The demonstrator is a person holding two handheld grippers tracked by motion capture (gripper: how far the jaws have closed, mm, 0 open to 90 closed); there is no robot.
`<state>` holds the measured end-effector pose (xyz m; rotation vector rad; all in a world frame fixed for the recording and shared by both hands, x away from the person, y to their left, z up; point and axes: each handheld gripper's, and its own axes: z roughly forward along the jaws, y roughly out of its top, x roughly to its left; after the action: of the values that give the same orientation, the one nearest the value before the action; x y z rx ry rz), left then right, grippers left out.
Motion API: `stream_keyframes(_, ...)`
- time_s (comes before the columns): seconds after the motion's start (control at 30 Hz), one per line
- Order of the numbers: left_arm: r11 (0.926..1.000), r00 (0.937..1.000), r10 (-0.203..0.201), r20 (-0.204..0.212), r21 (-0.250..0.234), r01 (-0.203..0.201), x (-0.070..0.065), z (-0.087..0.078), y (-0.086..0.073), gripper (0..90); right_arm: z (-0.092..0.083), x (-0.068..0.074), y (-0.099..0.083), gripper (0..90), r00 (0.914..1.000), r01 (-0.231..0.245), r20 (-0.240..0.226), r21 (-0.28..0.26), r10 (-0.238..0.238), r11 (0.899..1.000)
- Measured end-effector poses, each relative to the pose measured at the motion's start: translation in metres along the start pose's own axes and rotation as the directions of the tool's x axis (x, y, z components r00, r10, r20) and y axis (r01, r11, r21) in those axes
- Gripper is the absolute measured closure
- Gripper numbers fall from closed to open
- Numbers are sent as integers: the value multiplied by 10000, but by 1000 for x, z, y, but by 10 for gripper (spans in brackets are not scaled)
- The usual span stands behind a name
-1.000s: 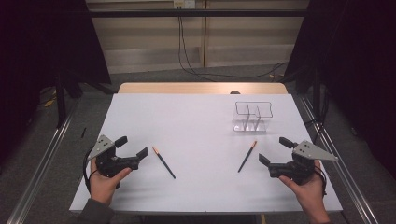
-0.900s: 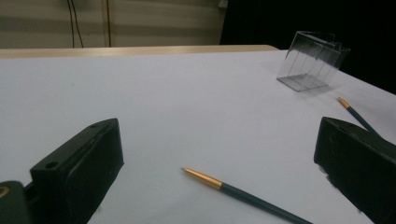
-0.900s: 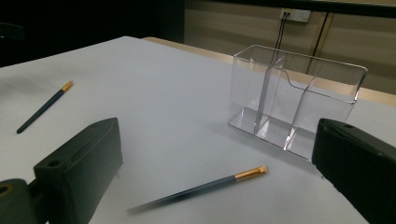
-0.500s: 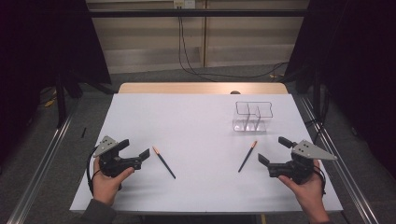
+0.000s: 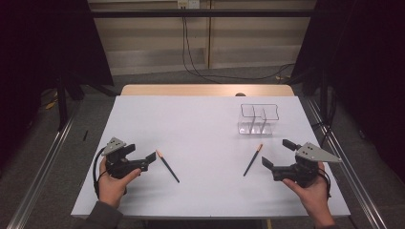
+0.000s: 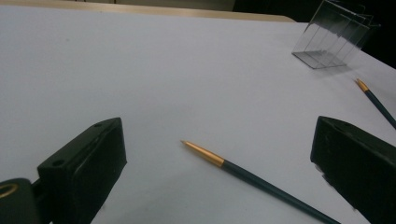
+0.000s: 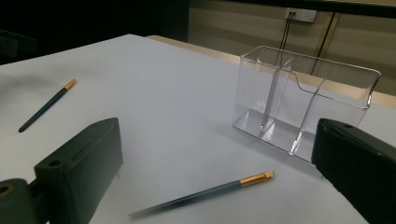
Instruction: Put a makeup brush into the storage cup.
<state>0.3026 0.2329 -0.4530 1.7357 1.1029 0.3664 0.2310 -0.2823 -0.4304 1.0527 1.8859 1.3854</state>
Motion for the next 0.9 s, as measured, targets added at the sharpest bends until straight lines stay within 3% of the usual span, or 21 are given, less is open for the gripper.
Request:
stream_keyframes(0.43,9982,9994,-177,-302,574,194,-4,8,8,73,-2,-2,-1,14,10000,-43,-4,-16,43,10000)
stream_keyframes(0.63,9940,9982,-380,-455,1010,424,-3,9,9,97,-3,-2,0,14,10000,-64,20,36,64,10000)
stream_keyframes(0.9,9897,9960,-536,-710,1290,624,-3,11,10,190,-3,-1,0,14,10000,-44,24,-15,44,10000)
